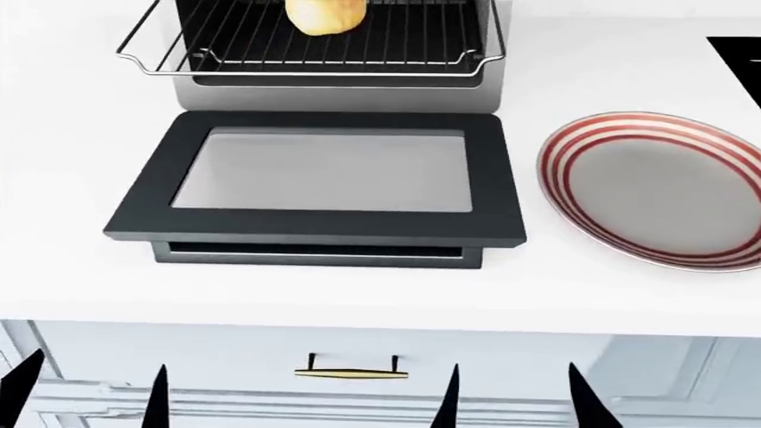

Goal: Pick the bread from the top rack and place it on the plate on the counter.

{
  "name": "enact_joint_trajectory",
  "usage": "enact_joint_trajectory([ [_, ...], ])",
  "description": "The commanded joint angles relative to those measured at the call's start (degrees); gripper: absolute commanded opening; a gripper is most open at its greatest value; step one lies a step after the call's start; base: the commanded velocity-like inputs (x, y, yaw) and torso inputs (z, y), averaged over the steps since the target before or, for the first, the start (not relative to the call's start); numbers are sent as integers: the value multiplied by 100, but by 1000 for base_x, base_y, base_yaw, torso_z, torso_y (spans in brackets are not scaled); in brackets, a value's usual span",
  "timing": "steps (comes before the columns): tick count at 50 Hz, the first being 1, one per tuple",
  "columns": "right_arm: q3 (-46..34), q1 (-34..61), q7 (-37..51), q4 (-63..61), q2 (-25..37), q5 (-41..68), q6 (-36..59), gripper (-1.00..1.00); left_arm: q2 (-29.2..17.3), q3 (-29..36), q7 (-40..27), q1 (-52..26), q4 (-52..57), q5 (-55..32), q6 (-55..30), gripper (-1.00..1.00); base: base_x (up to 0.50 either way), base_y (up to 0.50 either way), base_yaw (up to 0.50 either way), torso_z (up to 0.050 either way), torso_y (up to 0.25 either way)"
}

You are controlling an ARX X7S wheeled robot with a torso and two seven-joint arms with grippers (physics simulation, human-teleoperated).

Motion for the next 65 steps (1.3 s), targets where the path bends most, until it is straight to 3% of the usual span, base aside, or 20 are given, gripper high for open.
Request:
enact_joint_trajectory([
  [1, 159, 233, -117, -432, 54, 19, 607, 100, -43, -156, 112, -404, 473, 34, -693, 100, 0, 0, 0, 46, 84],
  [11, 328, 1042, -42, -1542, 375, 258, 2437, 100, -294, -375, 237, -1400, 1410, -308, -2427, 100, 0, 0, 0, 46, 86],
  [24, 786, 2182, -103, -2381, 778, 627, 3923, 100, -462, -529, 336, -2941, 2232, -689, -4329, 100, 0, 0, 0, 46, 85],
  [43, 615, 4874, -251, -2989, 1282, 1131, 6383, 100, -608, -603, 533, -5708, 2271, -1254, -6471, 100, 0, 0, 0, 47, 85],
  [46, 675, 5307, -295, -3030, 1318, 1218, 6728, 100, -823, -643, 104, -6064, 2070, -1937, -6486, 100, 0, 0, 0, 47, 86],
  [50, 717, 5742, -306, -3050, 1389, 1322, 7044, 100, -1256, -817, -1290, -6647, 1664, -3899, -6484, 100, 0, 0, 0, 47, 85],
  [54, 645, 6097, -147, -3017, 1484, 1600, 7180, 100, -1527, -843, -2243, -7207, 1266, -5186, -6473, 100, 0, 0, 0, 47, 85],
  [65, 672, 6878, 1466, -2654, 1946, 3854, 7169, 100, -1809, -625, -3873, -7887, 782, -7075, -6403, 100, 148, -124, 0, 47, 85],
])
